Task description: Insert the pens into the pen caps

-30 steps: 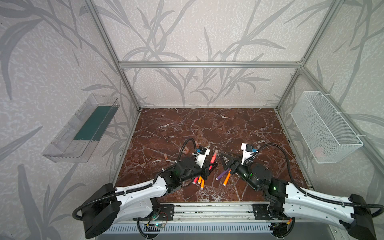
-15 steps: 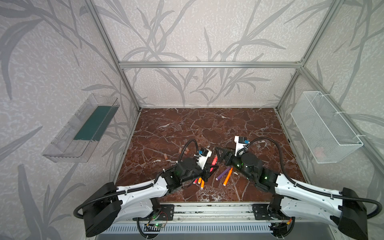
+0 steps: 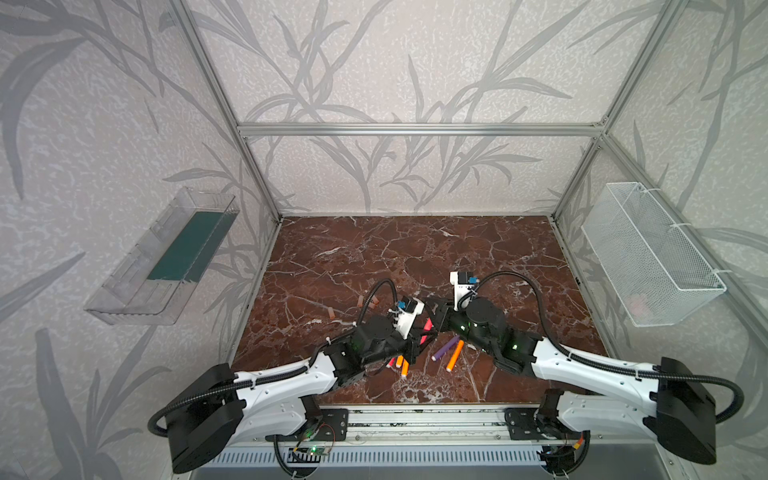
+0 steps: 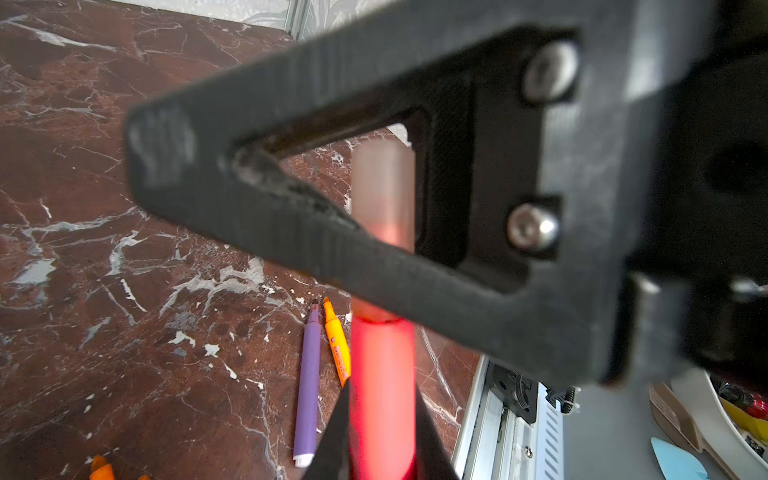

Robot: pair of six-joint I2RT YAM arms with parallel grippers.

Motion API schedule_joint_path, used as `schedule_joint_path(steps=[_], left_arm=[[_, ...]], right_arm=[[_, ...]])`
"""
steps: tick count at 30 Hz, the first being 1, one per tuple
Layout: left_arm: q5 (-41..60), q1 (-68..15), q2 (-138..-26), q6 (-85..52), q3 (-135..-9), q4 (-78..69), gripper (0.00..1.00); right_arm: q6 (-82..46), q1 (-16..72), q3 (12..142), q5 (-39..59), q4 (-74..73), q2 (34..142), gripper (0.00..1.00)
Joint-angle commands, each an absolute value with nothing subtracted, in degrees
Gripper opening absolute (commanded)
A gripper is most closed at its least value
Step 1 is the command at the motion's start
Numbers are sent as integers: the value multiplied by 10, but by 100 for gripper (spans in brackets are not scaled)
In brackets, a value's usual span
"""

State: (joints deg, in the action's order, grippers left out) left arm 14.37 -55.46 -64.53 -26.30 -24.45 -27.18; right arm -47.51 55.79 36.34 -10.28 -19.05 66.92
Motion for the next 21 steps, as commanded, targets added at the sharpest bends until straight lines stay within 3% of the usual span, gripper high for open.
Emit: schedule_joint_path(steps=[1, 6, 17, 21], left_arm=[[129, -557, -647, -251, -267, -285, 0], [102, -553, -644, -247, -277, -276, 0], [219, -470, -634, -305, -293, -343, 0], [200, -468, -622, -275, -309, -317, 0]], right_arm=[[-474, 555, 380, -80, -197, 674, 2], [-474, 556, 352, -63, -224, 667, 0], [-426, 603, 299, -72, -299, 640, 0], [-438, 614, 303, -78, -288, 644, 0]])
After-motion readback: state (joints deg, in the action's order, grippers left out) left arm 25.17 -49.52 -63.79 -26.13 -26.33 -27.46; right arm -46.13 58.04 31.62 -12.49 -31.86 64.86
